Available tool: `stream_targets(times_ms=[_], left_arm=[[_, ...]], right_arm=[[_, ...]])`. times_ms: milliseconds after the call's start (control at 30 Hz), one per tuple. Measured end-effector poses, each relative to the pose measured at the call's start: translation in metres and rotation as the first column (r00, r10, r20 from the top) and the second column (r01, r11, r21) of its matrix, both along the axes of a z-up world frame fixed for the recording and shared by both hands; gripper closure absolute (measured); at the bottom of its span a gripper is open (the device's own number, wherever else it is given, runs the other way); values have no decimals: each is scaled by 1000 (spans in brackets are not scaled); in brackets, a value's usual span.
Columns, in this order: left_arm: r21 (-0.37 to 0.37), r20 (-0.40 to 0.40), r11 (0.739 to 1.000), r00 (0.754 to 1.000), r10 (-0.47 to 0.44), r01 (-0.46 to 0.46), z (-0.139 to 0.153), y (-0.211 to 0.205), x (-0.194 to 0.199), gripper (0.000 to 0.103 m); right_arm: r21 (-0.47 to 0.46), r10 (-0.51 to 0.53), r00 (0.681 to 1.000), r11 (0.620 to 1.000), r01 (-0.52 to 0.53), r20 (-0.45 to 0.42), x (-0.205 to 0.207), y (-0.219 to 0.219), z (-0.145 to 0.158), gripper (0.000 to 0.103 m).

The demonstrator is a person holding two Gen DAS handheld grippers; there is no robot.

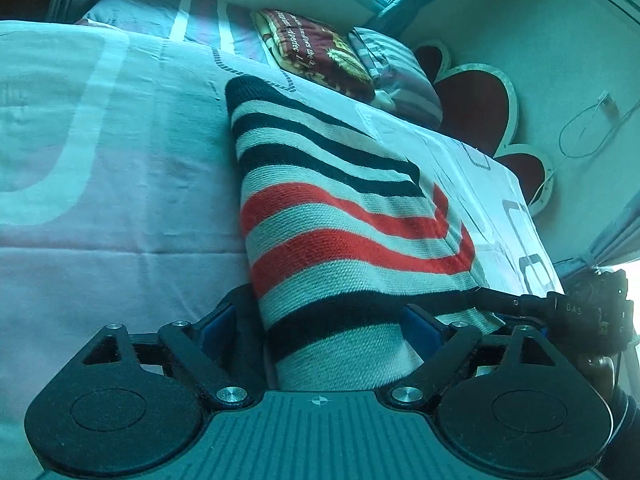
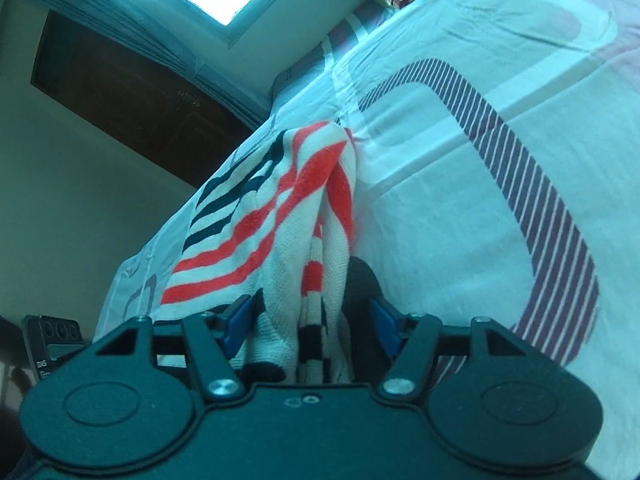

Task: Fold small clothes

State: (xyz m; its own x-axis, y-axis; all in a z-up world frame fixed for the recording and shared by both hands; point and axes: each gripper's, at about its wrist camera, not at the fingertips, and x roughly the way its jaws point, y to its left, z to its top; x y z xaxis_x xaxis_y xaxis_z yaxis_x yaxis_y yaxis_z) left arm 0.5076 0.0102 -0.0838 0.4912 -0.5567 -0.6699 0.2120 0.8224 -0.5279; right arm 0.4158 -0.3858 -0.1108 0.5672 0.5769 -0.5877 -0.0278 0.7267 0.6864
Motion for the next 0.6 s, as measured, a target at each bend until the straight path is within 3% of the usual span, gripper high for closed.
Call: stream_targets(times_ms=[167,467,600], left_arm=[[12,7,1000,1000,-17,17,-1,-6,7,15],[9,16,999,999,-40,40,-3,-5,11,15],[-1,16,999,999,-47,47,-3,-3,12,15]], right_arm=[[26,-35,999,999,34,30,2,-13,5,39],[102,95,995,990,-93,-9,18,1,-8,36],[85,124,992,989,-123,-7,18,7,-4,36]])
